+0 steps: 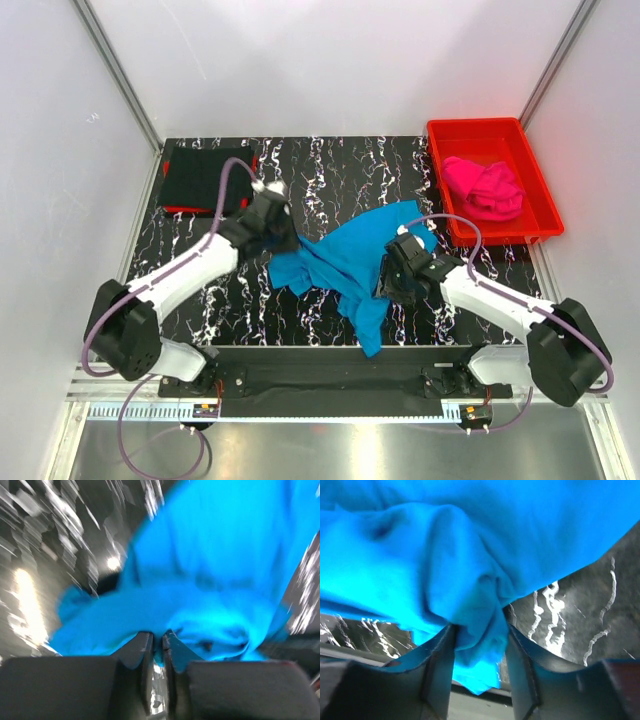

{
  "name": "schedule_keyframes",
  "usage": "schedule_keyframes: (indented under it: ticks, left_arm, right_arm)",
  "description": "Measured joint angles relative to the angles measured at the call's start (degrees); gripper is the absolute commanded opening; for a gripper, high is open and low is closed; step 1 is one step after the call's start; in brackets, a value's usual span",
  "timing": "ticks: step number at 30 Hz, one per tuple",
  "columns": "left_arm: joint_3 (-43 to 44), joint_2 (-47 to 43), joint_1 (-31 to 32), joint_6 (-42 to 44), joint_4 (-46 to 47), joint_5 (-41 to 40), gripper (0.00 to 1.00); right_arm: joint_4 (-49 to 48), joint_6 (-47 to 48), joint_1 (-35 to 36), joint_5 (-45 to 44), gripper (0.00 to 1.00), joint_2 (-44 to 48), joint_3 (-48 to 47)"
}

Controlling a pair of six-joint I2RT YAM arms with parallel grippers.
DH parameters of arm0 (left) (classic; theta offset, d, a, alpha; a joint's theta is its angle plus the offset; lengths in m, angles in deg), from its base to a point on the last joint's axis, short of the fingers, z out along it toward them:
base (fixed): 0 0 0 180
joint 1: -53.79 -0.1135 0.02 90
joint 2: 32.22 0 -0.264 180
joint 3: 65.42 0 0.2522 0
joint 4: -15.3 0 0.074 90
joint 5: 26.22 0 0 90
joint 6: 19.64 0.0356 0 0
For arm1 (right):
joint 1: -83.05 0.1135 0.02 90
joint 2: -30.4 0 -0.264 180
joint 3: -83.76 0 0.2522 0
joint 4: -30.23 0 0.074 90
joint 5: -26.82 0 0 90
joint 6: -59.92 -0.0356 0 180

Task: Fold and stack the t-shirts
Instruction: Flatten the tshirt out

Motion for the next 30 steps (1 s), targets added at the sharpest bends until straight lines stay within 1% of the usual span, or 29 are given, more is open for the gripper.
schedule_keyframes:
  ticks: [3,5,7,8,9,10,11,12,14,17,18,20,23,25,27,28,29,30]
  left_arm:
    - [4.3,1.0,-5.6,1.6,-0.9,0.8,0.23]
    - [7.5,3.6,-8.1,2.9,-1.1,1.7,0.23]
    - [10.9,7.5,-9.1,4.3,-1.4,1.9,0.24]
    - [12.1,9.0,-9.3,4.8,-1.5,1.9,0.26]
    - [13.3,10.7,-9.8,5.4,-1.7,1.9,0.3]
    - [14.3,11.8,-10.2,5.9,-2.1,2.0,0.46]
    - [15.1,12.8,-10.6,6.7,-2.4,2.2,0.56]
    - [15.9,13.3,-11.2,7.2,-3.1,2.3,0.63]
    - [17.4,13.6,-12.4,7.9,-5.1,1.4,0.68]
    - [17.3,11.4,-12.5,9.8,-6.0,-0.5,0.7]
    - [16.7,10.1,-11.7,10.4,-6.1,-0.9,0.7]
    - [13.4,5.7,-7.6,11.6,-4.9,-1.1,0.7]
    - [6.1,-1.2,1.6,11.5,-1.7,1.7,0.69]
    - [0.0,-4.5,9.3,10.7,2.5,4.3,0.69]
    - [-4.2,-5.0,15.1,9.3,4.9,5.4,0.68]
    - [-5.7,-4.8,16.2,8.7,5.6,5.6,0.65]
    - [-7.2,-4.3,19.5,7.8,5.9,5.0,0.65]
    - [-7.8,-4.0,20.7,7.1,6.0,4.6,0.64]
  right_arm:
    - [-1.7,0.0,0.0,-0.2,0.49,-1.0,-1.4]
    - [-2.0,0.4,0.0,-0.5,0.51,-1.6,-3.1]
    - [-2.0,1.1,0.0,-0.5,0.52,-2.3,-5.3]
    - [-2.0,1.5,0.0,-0.5,0.52,-2.5,-6.3]
    - [-2.0,1.9,0.0,-0.5,0.56,-2.7,-7.3]
    - [-2.0,2.1,0.0,-0.5,0.59,-2.7,-7.9]
    - [-2.0,2.6,0.0,-0.5,0.61,-2.7,-8.6]
    - [-1.9,2.9,0.0,-0.6,0.62,-2.7,-9.0]
    - [-1.2,3.1,0.0,-1.8,0.62,-2.7,-9.7]
    - [1.1,3.1,-1.7,-2.8,0.62,-2.7,-10.4]
    - [1.6,3.0,-3.7,-3.0,0.62,-2.6,-10.4]
    - [2.2,2.9,-8.3,-2.4,0.62,-2.4,-10.4]
    - [2.7,2.9,-15.0,-2.5,0.62,-1.6,-10.4]
    - [3.6,3.1,-17.8,-2.4,0.62,-1.4,-11.2]
    - [4.1,3.3,-19.1,-2.4,0.62,-1.4,-12.3]
    - [4.2,3.5,-19.5,-2.3,0.62,-1.4,-12.9]
    - [4.1,3.7,-19.9,-2.1,0.62,-1.4,-13.6]
    - [4.1,3.8,-20.2,-1.9,0.62,-1.3,-13.9]
